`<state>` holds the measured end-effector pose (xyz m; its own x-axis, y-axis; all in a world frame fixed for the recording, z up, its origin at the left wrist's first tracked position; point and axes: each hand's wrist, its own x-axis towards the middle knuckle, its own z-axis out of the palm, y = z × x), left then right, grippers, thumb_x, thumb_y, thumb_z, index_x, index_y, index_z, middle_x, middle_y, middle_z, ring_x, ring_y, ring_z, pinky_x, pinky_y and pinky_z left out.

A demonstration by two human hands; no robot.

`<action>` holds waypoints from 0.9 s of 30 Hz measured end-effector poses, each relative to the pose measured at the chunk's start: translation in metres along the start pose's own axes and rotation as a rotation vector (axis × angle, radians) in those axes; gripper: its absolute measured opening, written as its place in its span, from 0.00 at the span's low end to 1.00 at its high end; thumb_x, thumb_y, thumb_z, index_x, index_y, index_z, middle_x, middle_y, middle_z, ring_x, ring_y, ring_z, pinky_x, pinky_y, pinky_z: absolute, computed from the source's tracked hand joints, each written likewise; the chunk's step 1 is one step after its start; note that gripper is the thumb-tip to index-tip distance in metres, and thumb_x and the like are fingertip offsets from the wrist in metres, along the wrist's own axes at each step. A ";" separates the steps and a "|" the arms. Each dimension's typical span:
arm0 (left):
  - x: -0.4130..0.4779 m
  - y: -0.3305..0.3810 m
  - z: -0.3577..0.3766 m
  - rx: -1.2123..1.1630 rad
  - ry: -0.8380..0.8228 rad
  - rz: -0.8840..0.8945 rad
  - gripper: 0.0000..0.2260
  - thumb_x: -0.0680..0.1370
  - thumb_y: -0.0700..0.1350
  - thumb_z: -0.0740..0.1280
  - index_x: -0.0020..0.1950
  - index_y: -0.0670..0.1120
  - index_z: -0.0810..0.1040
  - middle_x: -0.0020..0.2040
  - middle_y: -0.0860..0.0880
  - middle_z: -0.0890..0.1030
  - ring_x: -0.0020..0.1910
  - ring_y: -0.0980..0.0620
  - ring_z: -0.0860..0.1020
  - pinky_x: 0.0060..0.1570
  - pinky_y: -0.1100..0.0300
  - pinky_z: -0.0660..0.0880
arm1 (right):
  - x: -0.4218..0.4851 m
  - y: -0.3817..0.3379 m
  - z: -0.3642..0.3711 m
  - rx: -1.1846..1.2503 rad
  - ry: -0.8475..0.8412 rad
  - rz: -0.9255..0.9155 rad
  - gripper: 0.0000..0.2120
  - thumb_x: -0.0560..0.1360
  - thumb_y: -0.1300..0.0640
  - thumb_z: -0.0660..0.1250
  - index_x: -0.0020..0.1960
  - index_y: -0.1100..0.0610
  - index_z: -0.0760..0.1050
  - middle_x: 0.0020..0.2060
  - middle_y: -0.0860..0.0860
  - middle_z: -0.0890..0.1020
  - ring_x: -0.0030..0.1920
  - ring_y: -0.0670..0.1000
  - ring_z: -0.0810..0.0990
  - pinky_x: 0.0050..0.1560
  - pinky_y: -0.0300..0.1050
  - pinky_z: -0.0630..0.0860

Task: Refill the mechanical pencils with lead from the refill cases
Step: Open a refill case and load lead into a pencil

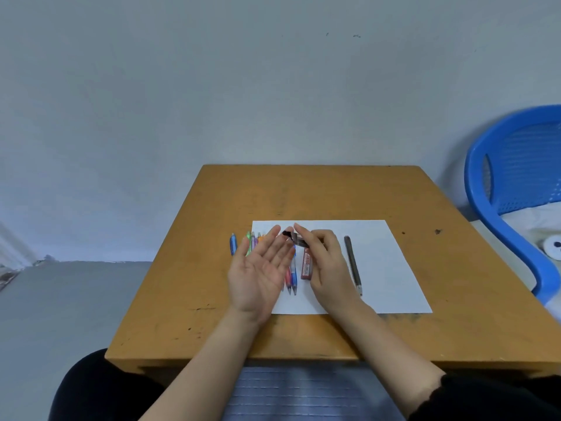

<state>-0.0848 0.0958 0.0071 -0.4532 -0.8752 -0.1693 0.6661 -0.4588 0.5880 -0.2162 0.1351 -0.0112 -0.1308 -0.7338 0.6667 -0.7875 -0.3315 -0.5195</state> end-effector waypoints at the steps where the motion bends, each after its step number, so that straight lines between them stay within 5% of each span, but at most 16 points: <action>1: -0.001 -0.001 -0.002 -0.026 0.004 -0.015 0.26 0.78 0.56 0.56 0.63 0.38 0.75 0.59 0.39 0.81 0.63 0.43 0.76 0.63 0.51 0.71 | 0.000 0.003 0.001 -0.061 0.033 -0.028 0.23 0.76 0.65 0.52 0.69 0.59 0.69 0.50 0.55 0.72 0.53 0.50 0.71 0.56 0.41 0.72; 8: -0.002 0.008 -0.018 -0.159 -0.134 -0.187 0.35 0.74 0.63 0.60 0.67 0.34 0.72 0.68 0.34 0.72 0.68 0.37 0.71 0.65 0.44 0.71 | -0.003 0.012 -0.008 -0.169 0.129 -0.158 0.20 0.76 0.68 0.54 0.65 0.61 0.74 0.54 0.52 0.70 0.56 0.53 0.70 0.56 0.46 0.72; 14: 0.001 0.008 -0.027 -0.167 -0.274 -0.297 0.40 0.74 0.65 0.59 0.71 0.34 0.65 0.72 0.34 0.65 0.72 0.36 0.65 0.72 0.45 0.60 | -0.006 0.014 -0.016 -0.044 0.207 -0.029 0.28 0.76 0.71 0.60 0.74 0.60 0.58 0.53 0.53 0.76 0.55 0.48 0.73 0.59 0.35 0.71; 18: 0.003 0.009 -0.031 -0.189 -0.290 -0.304 0.40 0.74 0.65 0.59 0.72 0.33 0.64 0.73 0.33 0.64 0.72 0.37 0.64 0.72 0.46 0.60 | -0.007 0.016 -0.017 -0.131 0.206 -0.108 0.19 0.80 0.63 0.54 0.70 0.64 0.67 0.54 0.56 0.79 0.57 0.55 0.73 0.57 0.51 0.75; 24: 0.004 0.008 -0.035 -0.217 -0.288 -0.280 0.40 0.74 0.64 0.60 0.72 0.32 0.63 0.73 0.33 0.64 0.72 0.36 0.64 0.72 0.45 0.60 | -0.008 0.022 -0.016 -0.274 0.200 -0.193 0.18 0.79 0.68 0.52 0.62 0.63 0.77 0.52 0.59 0.81 0.58 0.57 0.73 0.56 0.54 0.76; 27: 0.005 0.008 -0.036 -0.222 -0.296 -0.276 0.40 0.74 0.64 0.59 0.72 0.32 0.63 0.73 0.33 0.64 0.72 0.36 0.65 0.72 0.45 0.61 | -0.008 0.022 -0.015 -0.288 0.215 -0.185 0.18 0.79 0.69 0.53 0.66 0.63 0.71 0.52 0.59 0.81 0.57 0.57 0.73 0.59 0.52 0.74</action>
<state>-0.0608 0.0821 -0.0177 -0.7594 -0.6492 -0.0433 0.5934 -0.7183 0.3633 -0.2414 0.1427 -0.0204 -0.0703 -0.5265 0.8473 -0.9421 -0.2441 -0.2298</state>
